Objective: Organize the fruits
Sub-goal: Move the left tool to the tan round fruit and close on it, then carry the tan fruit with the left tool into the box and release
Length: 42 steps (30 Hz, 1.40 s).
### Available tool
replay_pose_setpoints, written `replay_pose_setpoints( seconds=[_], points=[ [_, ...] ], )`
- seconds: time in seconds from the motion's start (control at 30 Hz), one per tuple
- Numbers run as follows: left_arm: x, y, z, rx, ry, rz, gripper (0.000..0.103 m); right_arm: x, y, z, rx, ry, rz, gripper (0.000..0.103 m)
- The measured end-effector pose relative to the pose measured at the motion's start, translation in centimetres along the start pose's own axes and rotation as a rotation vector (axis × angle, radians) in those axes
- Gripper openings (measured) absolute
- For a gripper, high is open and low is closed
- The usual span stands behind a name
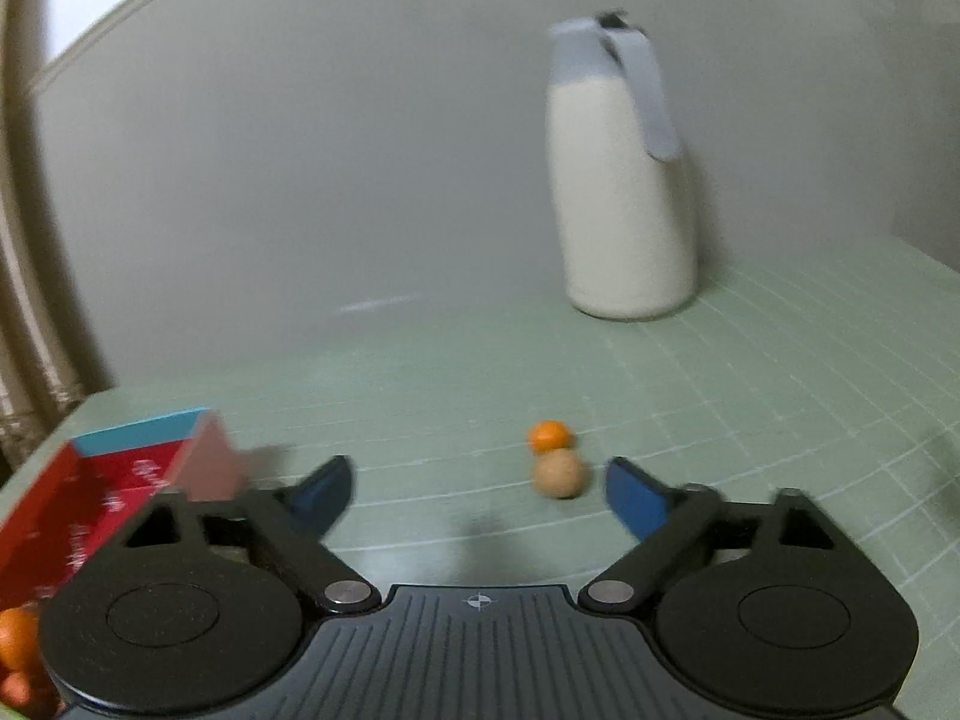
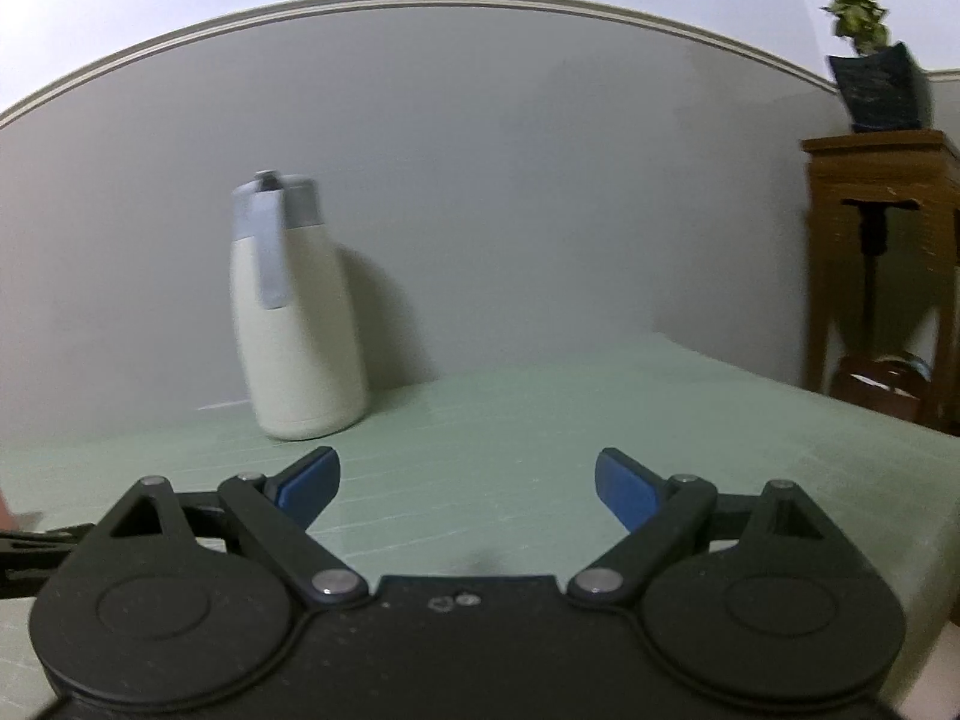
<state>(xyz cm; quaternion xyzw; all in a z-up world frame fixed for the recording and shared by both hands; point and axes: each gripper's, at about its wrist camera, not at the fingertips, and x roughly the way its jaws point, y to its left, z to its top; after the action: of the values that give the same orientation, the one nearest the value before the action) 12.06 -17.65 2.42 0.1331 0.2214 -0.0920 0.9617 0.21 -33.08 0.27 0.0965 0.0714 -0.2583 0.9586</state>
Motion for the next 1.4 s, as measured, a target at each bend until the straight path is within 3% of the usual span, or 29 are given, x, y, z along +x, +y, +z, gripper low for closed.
replay_pose_setpoints(
  seconds=[0.2,0.3,0.57,0.77,0.83,1.13,1.4],
  points=[
    [2.1,-1.7,0.1,0.007,0.037,-0.026,0.079,0.7,-2.0,0.0,0.03,0.0,-0.019,0.092],
    [3.0,-2.0,0.4,0.0,0.054,-0.042,0.07,0.5,-1.6,-0.1,0.014,-0.003,-0.025,0.092],
    [5.1,-2.6,0.7,0.0,0.077,-0.061,0.068,0.2,-2.4,-0.1,0.016,0.006,-0.04,0.092],
    [6.4,-2.9,0.9,-0.01,0.104,-0.068,0.053,0.3,-2.7,0.0,0.021,0.014,-0.045,0.092],
    [6.6,-3.1,0.8,-0.012,0.112,-0.067,0.044,0.4,-2.8,-0.1,0.022,0.02,-0.049,0.092],
    [6.8,-3.4,0.6,0.006,0.117,-0.082,0.027,0.5,-2.7,0.0,0.032,0.03,-0.041,0.092],
    [6.1,-3.4,0.5,0.024,0.099,-0.105,0.026,0.4,-2.3,0.0,0.024,0.036,-0.023,0.092]
  ],
)
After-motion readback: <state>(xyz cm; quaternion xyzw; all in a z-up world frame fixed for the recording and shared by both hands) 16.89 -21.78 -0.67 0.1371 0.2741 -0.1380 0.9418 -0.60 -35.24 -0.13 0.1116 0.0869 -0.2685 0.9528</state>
